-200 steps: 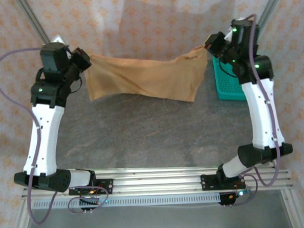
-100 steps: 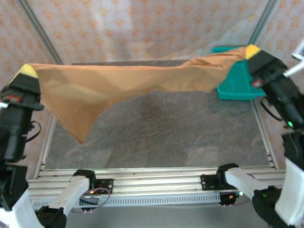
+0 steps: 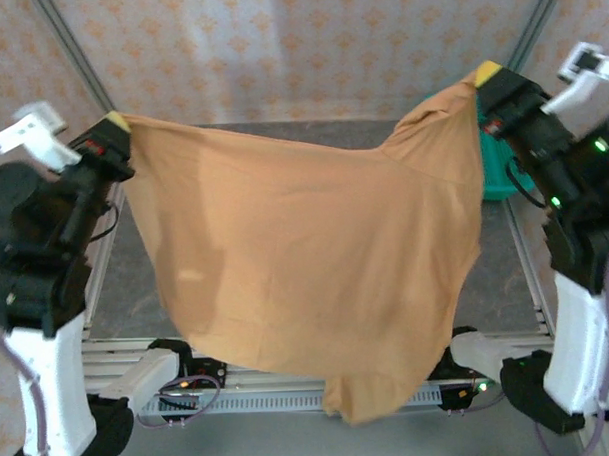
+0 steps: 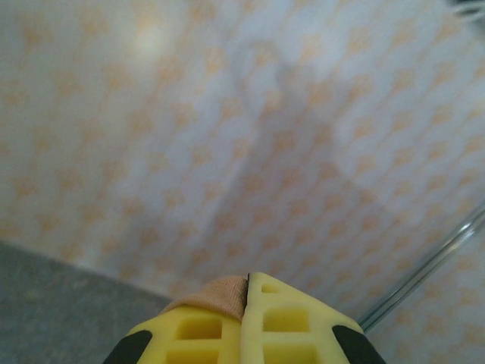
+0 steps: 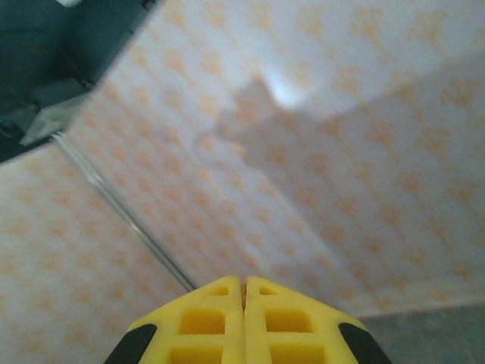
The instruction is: Fold the inside-out t-shirt
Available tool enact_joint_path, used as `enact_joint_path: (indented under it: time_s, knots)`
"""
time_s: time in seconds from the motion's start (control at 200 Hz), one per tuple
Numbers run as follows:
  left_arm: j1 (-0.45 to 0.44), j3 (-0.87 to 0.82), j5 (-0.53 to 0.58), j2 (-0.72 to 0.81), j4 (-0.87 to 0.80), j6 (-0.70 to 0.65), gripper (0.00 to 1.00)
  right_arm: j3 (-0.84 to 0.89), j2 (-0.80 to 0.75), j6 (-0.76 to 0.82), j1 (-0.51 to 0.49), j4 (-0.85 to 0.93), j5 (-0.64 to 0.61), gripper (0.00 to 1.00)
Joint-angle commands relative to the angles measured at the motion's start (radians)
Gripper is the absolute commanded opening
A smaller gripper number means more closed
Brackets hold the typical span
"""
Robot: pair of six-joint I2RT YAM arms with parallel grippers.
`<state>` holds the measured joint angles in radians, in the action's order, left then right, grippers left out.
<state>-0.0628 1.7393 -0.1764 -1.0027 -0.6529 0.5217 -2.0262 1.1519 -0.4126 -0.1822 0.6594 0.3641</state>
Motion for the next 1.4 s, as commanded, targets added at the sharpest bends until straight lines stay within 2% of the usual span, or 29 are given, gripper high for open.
enact_joint_path:
  time_s: [0.0,0.085,0.185,0.345,0.49,0.575,0.706,0.781,0.831,1.006,1.191,1.296,1.396]
  knots:
    - [0.011,-0.075,-0.025,-0.08,0.086,-0.01,0.0,0.028,0.086,0.045,-0.001,-0.002,-0.03,0.0]
    - [0.011,-0.103,-0.025,-0.165,0.133,-0.01,0.0,0.031,0.164,0.058,-0.002,-0.019,-0.039,0.0]
    - [0.022,-0.055,-0.041,-0.292,0.157,-0.008,0.0,-0.033,0.284,0.068,-0.001,-0.02,-0.048,0.0]
    - [0.048,0.124,-0.097,-0.484,0.157,0.007,0.0,-0.311,0.486,0.084,0.0,0.065,-0.044,0.0]
    - [0.087,0.277,-0.124,-0.571,0.188,0.082,0.0,-0.595,0.624,0.084,0.013,0.132,-0.033,0.0]
    - [0.107,0.366,-0.139,-0.602,0.189,0.099,0.0,-0.681,0.655,0.069,0.025,0.118,-0.014,0.0]
    - [0.126,0.382,-0.172,-0.593,0.182,0.087,0.0,-0.629,0.615,0.074,0.026,0.095,0.024,0.0]
    - [0.127,0.26,-0.169,-0.538,0.199,0.061,0.0,-0.505,0.563,0.078,0.024,0.075,0.064,0.0]
    - [0.127,0.131,-0.166,-0.481,0.241,0.048,0.0,-0.354,0.504,0.077,0.018,0.028,0.082,0.0]
    - [0.127,-0.385,-0.154,-0.272,0.324,-0.03,0.0,0.389,0.217,0.011,-0.017,-0.243,0.112,0.0]
    - [0.127,-0.968,-0.135,-0.072,0.414,0.007,0.0,1.072,-0.047,-0.148,-0.073,-0.469,0.077,0.0]
    - [0.127,-1.202,-0.129,-0.034,0.48,0.075,0.0,1.32,-0.085,-0.224,-0.094,-0.558,0.056,0.0]
    - [0.127,-1.299,-0.122,-0.045,0.475,0.097,0.0,1.456,-0.054,-0.259,-0.112,-0.598,0.095,0.0]
